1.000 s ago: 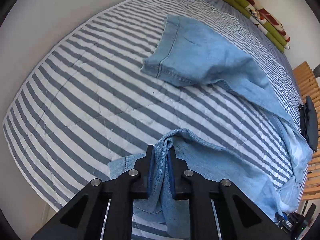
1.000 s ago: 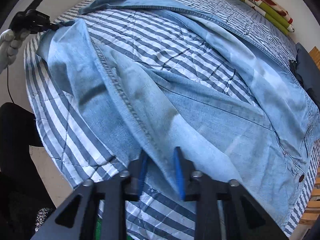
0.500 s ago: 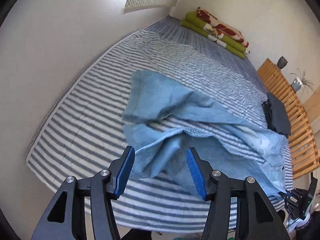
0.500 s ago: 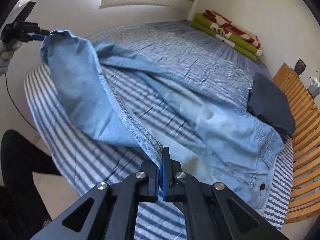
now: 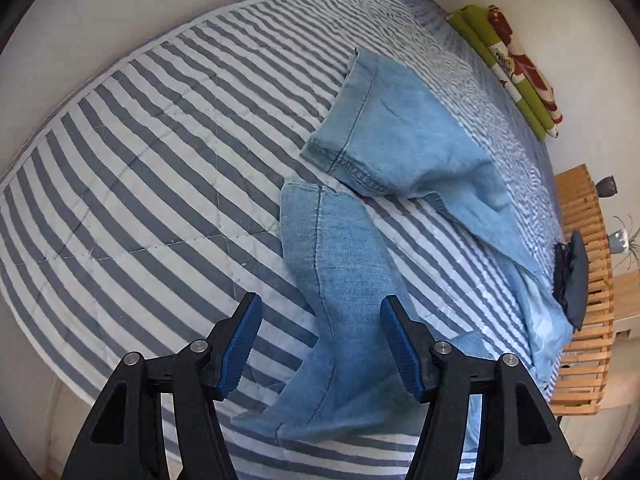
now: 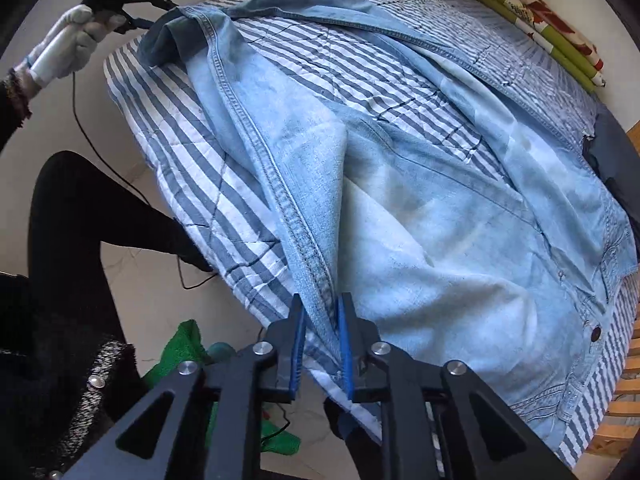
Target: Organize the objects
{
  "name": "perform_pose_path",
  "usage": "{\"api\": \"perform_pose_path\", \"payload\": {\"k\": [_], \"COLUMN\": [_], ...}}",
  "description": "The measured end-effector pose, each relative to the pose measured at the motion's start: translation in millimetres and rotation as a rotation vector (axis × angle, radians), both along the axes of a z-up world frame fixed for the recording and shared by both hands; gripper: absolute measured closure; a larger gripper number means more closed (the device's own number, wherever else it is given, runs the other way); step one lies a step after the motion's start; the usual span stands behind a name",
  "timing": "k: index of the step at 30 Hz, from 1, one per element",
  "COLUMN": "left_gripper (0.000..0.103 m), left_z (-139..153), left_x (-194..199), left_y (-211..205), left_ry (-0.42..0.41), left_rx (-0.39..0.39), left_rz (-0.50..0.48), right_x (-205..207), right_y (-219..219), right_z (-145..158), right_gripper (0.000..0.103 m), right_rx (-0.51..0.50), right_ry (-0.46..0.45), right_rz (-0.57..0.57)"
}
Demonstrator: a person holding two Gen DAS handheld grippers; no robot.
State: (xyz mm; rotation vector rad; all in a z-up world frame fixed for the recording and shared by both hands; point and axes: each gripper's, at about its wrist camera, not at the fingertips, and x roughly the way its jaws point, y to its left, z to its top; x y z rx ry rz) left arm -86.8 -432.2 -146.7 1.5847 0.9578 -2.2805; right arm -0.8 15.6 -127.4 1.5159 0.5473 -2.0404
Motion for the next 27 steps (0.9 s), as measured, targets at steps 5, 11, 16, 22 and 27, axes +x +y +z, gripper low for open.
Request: {"api": "perform_pose_path", "payload": {"k": [5,11,16,22,27], "left_gripper": [0.080,0.098,0.098,0.099,0.099], "left_z": [-22,-10,21,60,77], "left_x": [-20,-13,15,70,101], "left_y": [33,44,40,10,1], "left_ry": [-0.057,-0.029,0.002,0.062,0.078], "left_rx": [-0.082,-0.169,-0.238,-0.262,-0.285], "left_rz": [-0.071,-0.083,-0.092,-0.055,-0.037], "right_x": [-16,-93,-165,-169,-140], "right_y": [17,13,-36,-77,-89], "right_z": [44,53,-5,-46,-61], "right_gripper": [0.067,0.056,0.056,0.056,0.086], "right_rx": [-0.202,-0.235,-0.129,-0.150,-0.060], "right_ry": [-0.029,0.060,0.053,-0.095,-0.048], "right_rz": [-0.060,-0.161,-0.115,0.037,0.117]}}
